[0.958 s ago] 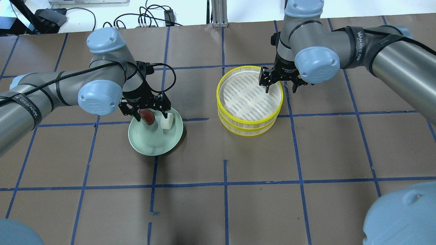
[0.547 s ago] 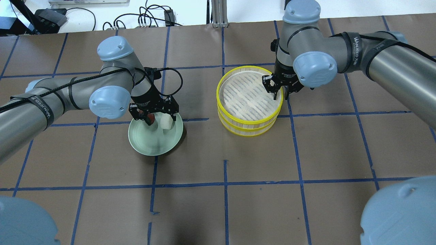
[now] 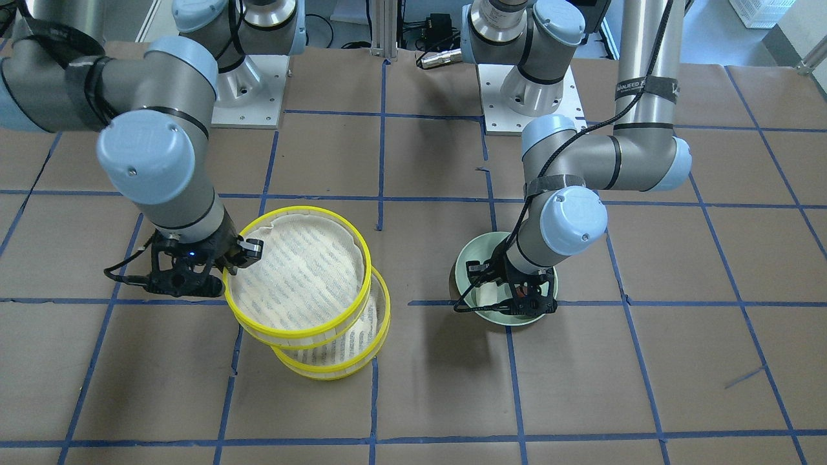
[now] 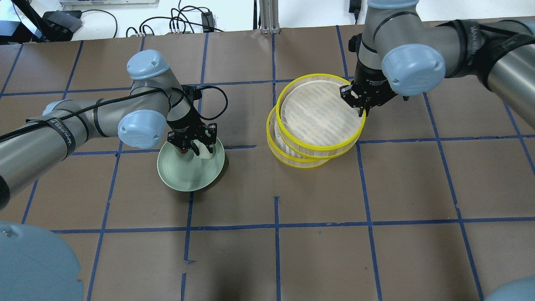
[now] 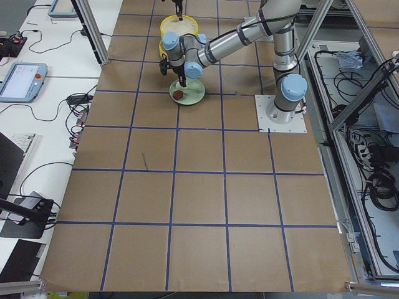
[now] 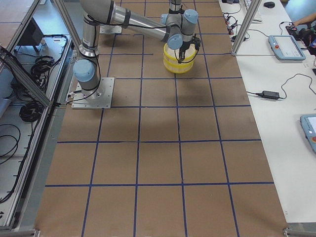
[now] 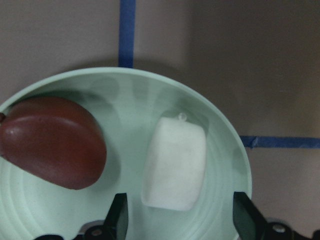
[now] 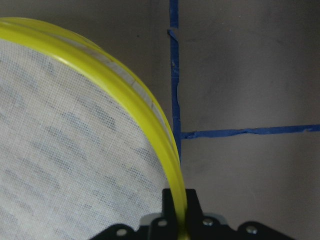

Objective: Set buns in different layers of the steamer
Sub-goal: 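Grasp the white bun with left gripper while right gripper lifts the top tier aside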

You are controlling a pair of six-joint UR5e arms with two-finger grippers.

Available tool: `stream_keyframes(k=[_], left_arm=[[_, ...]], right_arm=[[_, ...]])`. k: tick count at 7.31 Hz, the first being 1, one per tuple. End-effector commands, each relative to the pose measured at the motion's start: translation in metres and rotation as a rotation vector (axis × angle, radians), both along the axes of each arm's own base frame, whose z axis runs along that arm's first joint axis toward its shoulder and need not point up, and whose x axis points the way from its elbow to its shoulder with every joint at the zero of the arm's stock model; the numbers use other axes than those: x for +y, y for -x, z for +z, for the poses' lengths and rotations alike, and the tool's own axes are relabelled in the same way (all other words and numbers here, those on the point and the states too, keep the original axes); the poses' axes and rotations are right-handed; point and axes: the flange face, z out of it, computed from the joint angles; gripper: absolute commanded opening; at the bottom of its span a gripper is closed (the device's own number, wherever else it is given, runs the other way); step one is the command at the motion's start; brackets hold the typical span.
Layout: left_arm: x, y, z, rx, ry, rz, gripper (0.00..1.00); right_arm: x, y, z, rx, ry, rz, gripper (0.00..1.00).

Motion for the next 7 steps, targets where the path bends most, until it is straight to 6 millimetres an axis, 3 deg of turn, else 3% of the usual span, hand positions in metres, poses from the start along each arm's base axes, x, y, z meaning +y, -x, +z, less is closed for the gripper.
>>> stream_keyframes(k=[1,2,4,5,6,7], left_arm=[[-0.006,0.002,0.014,-0.006,0.047,-0.009,0.04],[-0.013,0.004,0.035,-0.007,0.101,-0.015,0.04],[-0.013,0.039,0.088,-0.002,0.200,-0.034,0.04],[-0.009,0.072,0.106,0.005,0.227,0.005,0.04],[0.002,0.119,0.120,0.024,0.236,0.055,0.04],[0.008,0.152,0.127,0.037,0.231,0.132,0.04]], right_arm=[[-0.007,0.091,0.011,-0.013,-0.008,0.081,0.05],[-0.010,0.147,0.009,-0.024,-0.017,0.151,0.05],[0.000,0.257,0.003,-0.040,-0.028,0.203,0.05],[-0.002,0.285,-0.008,-0.019,-0.030,0.196,0.05],[-0.003,0.288,-0.020,-0.028,-0.039,0.198,0.06],[-0.005,0.289,-0.033,-0.039,-0.057,0.198,0.06]])
